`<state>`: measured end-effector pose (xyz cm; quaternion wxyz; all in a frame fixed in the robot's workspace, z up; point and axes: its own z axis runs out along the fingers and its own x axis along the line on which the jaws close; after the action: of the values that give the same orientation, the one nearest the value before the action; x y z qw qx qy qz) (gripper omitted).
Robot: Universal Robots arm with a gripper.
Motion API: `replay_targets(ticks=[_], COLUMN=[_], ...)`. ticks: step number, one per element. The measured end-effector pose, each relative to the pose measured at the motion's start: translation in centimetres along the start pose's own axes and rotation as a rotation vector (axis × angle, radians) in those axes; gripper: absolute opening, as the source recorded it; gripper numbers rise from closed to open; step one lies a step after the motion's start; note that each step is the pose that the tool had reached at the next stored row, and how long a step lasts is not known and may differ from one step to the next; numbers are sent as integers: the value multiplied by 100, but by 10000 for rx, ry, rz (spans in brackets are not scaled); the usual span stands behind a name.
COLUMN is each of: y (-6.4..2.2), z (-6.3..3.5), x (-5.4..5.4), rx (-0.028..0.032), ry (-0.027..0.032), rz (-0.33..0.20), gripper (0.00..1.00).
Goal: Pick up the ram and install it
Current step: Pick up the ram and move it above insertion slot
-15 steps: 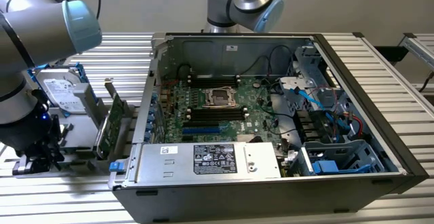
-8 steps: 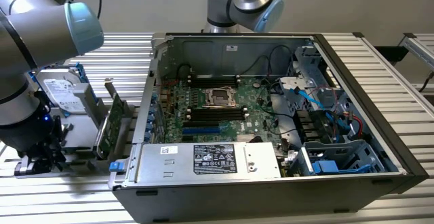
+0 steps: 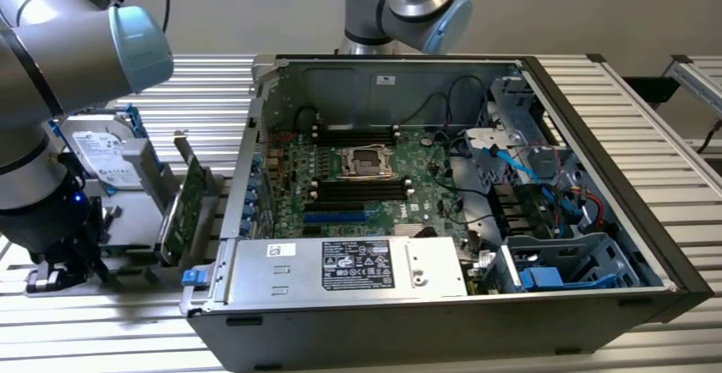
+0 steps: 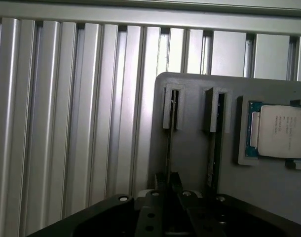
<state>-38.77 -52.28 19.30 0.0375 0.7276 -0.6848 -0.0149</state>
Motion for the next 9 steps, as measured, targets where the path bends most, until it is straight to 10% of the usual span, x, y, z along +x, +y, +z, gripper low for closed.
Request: replay_targets(ticks=[9], y=[-1], z=[13], x=[0], rx=[-6], ry=[70], rz=[39], gripper=[14])
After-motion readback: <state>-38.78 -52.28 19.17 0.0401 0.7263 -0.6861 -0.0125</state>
